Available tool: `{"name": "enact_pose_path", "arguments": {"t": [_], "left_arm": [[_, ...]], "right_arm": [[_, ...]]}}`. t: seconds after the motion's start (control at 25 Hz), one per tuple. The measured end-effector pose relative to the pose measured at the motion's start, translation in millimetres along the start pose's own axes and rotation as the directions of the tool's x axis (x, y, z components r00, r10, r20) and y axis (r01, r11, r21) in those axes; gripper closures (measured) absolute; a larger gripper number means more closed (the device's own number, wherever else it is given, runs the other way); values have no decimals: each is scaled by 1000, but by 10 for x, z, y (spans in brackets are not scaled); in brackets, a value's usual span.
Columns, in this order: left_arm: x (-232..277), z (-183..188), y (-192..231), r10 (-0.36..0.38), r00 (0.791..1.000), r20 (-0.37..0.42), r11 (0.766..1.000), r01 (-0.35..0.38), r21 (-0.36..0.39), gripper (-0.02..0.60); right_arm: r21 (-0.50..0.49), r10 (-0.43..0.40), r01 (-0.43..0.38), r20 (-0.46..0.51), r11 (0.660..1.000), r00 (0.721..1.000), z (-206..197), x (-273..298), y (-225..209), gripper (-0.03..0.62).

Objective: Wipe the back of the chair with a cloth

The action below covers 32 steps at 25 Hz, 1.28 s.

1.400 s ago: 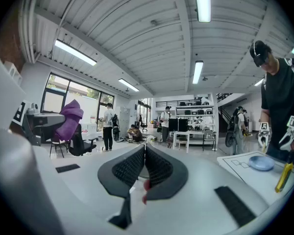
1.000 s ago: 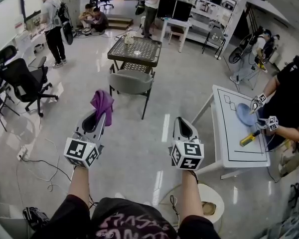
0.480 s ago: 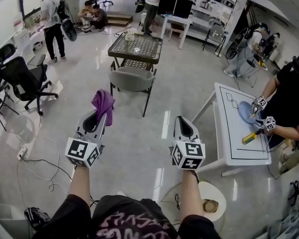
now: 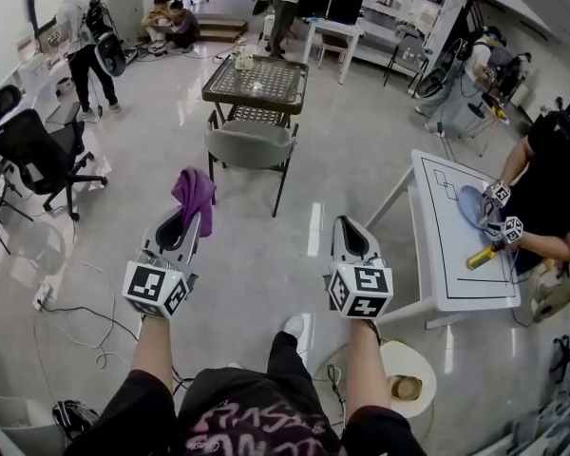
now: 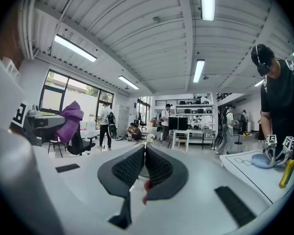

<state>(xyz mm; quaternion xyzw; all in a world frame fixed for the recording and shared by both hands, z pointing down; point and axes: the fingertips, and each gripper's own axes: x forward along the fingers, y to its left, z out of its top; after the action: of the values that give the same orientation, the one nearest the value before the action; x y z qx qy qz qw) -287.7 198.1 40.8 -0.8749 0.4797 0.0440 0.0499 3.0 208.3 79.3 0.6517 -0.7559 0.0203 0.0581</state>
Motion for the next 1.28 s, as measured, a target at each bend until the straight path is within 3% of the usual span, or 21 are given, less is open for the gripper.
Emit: {"name": "enact_pose_path", "arguments": {"t": [0.2, 0.68, 1.0, 1.28], "left_arm": [[259, -96, 43, -29, 1000, -12, 1000, 29, 5, 503], [1383, -507, 182, 2, 995, -98, 999, 2, 39, 503], [2376, -644, 159, 32, 991, -130, 998, -24, 63, 503], [2805, -805, 256, 56, 986, -155, 997, -46, 68, 503]], "right_arm": [[4, -6, 6, -12, 1000, 1000, -77, 245, -119, 566], [39, -20, 22, -56, 999, 998, -291, 1238, -913, 566], [47, 16, -14, -48, 999, 999, -288, 2008, -1565, 566], [58, 42, -39, -55, 998, 998, -319, 2523, -1782, 566]]}}
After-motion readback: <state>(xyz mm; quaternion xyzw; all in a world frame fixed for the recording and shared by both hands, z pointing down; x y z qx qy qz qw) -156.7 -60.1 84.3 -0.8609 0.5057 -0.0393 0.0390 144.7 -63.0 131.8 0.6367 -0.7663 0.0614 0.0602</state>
